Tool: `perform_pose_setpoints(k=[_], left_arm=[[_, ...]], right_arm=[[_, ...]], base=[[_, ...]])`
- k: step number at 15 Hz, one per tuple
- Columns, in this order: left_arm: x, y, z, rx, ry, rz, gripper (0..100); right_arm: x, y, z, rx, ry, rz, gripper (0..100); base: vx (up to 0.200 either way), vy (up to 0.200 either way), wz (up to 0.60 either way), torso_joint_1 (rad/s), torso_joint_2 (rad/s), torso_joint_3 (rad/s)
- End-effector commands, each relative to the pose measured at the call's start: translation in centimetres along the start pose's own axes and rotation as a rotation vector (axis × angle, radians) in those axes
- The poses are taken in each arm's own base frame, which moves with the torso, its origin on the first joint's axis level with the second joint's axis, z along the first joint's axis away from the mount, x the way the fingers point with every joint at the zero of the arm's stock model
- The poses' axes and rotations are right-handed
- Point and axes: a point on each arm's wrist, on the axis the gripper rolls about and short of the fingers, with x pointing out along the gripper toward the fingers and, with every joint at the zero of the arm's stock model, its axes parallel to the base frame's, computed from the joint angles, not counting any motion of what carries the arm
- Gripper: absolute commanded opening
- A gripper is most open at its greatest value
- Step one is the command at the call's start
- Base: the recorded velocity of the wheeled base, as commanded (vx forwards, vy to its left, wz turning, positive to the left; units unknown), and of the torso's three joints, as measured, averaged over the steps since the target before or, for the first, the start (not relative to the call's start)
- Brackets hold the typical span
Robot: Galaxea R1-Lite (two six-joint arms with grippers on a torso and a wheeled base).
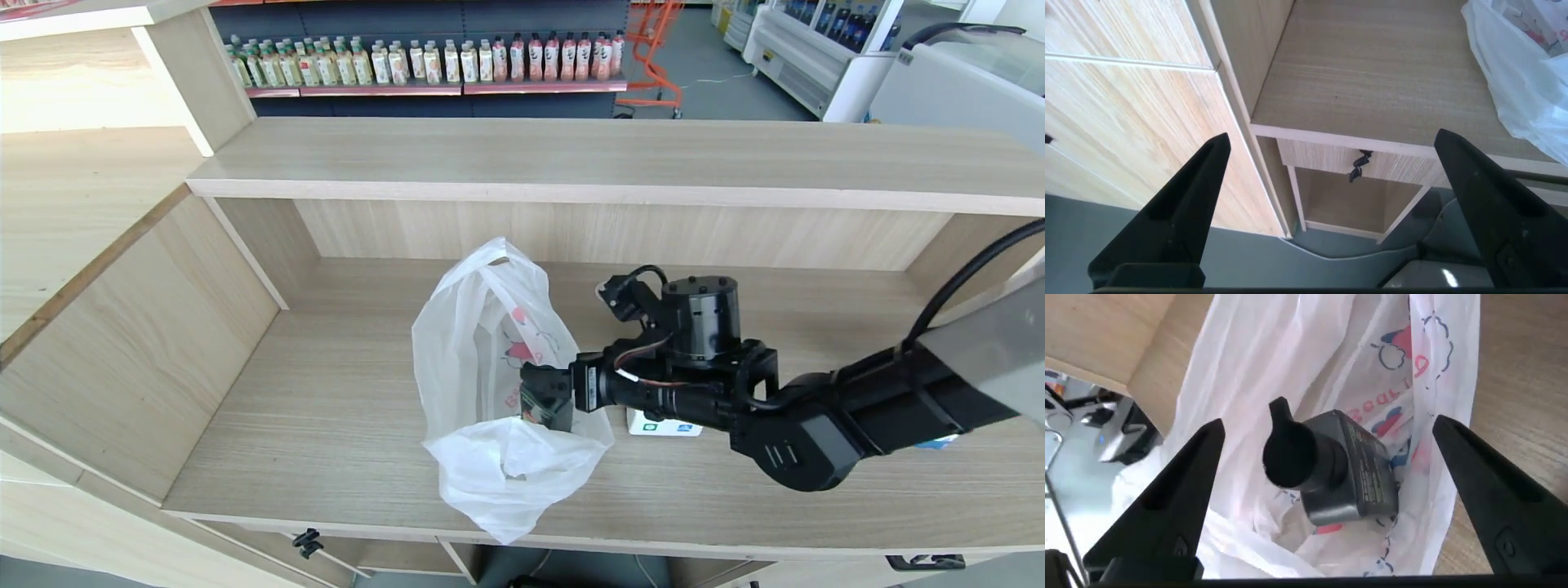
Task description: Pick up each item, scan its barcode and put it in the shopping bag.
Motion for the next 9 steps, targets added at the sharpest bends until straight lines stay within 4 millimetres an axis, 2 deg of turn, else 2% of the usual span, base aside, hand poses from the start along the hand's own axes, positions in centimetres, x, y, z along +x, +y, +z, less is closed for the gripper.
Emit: perform_pose_setpoints(k=[1, 3, 4, 5, 6, 9], left_arm=[[0.0, 0.0, 0.0, 0.000, -0.002, 0.001, 100], [0.0, 0.0, 0.0, 0.000, 0.000, 0.001, 100], [0.0, 0.0, 0.0, 0.000, 0.000, 0.001, 100], [0.0, 0.0, 0.0, 0.000, 0.000, 0.001, 100], [0.0, 0.0, 0.0, 0.000, 0.000, 0.001, 100], [0.0, 0.0, 0.0, 0.000, 0.000, 0.001, 100]], right_arm=[[-8.1, 0.7, 4.6, 0.168, -0.143, -0.002, 100], [-13.4, 1.4, 6.1, 0.249, -0.210, -0.001, 100], [-13.4, 1.4, 6.1, 0.249, -0.210, -0.001, 100], [-17.2, 0.6, 6.8, 0.221, -0.223, -0.090, 100], [-18.1, 0.1, 6.6, 0.178, -0.213, -0.134, 100], [-19.2, -1.2, 5.6, 0.169, -0.205, -0.201, 100]], base=[[0.000, 0.000, 0.00, 0.000, 0.00, 0.000], [0.000, 0.000, 0.00, 0.000, 0.00, 0.000], [0.000, 0.000, 0.00, 0.000, 0.00, 0.000], [0.000, 0.000, 0.00, 0.000, 0.00, 0.000], [0.000, 0.000, 0.00, 0.000, 0.00, 0.000], [0.000, 0.000, 0.00, 0.000, 0.00, 0.000]])
